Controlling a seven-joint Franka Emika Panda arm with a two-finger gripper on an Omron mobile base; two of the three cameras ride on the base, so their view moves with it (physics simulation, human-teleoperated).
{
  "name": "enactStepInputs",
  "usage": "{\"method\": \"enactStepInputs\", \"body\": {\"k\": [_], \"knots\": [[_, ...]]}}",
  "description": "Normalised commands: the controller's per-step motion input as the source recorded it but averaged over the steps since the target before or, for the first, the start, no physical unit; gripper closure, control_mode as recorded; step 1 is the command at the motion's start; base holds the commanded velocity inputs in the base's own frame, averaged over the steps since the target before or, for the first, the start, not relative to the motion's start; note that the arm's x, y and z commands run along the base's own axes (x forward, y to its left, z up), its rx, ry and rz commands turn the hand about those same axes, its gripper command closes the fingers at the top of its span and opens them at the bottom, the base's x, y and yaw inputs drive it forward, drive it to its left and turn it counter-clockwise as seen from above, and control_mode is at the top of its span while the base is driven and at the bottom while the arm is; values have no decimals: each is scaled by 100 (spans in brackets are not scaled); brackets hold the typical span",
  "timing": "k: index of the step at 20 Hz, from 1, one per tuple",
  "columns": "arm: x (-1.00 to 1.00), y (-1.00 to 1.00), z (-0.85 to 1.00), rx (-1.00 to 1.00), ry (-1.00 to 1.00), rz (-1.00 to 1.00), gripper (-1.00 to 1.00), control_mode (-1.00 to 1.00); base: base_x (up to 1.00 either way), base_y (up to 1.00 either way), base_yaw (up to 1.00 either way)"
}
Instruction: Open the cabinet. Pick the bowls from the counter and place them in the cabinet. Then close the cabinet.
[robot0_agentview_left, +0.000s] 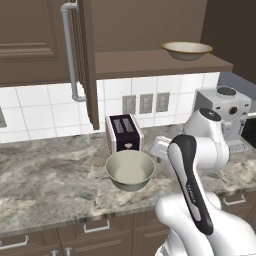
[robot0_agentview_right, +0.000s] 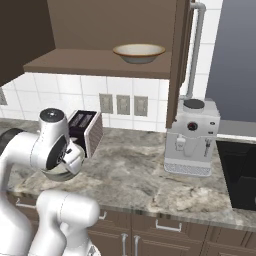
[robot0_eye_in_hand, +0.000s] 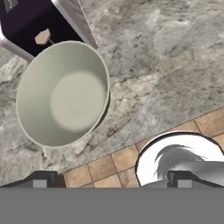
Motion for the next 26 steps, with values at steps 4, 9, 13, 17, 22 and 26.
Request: {"method": "enactStepInputs", "body": {"k": [4, 9, 13, 17, 22, 26], "knots": [[25, 0, -23, 0, 1, 3, -100, -100, 0, 0, 0], [26, 1, -26, 0, 2, 3, -100, -100, 0, 0, 0], [29, 0, -24, 0, 3, 2, -100, -100, 0, 0, 0], [31, 0, -20, 0, 1, 1, -100, -100, 0, 0, 0], [33, 0, -18, 0, 0, 0, -100, -100, 0, 0, 0], [34, 1, -19, 0, 0, 0, -100, -100, 0, 0, 0]]}}
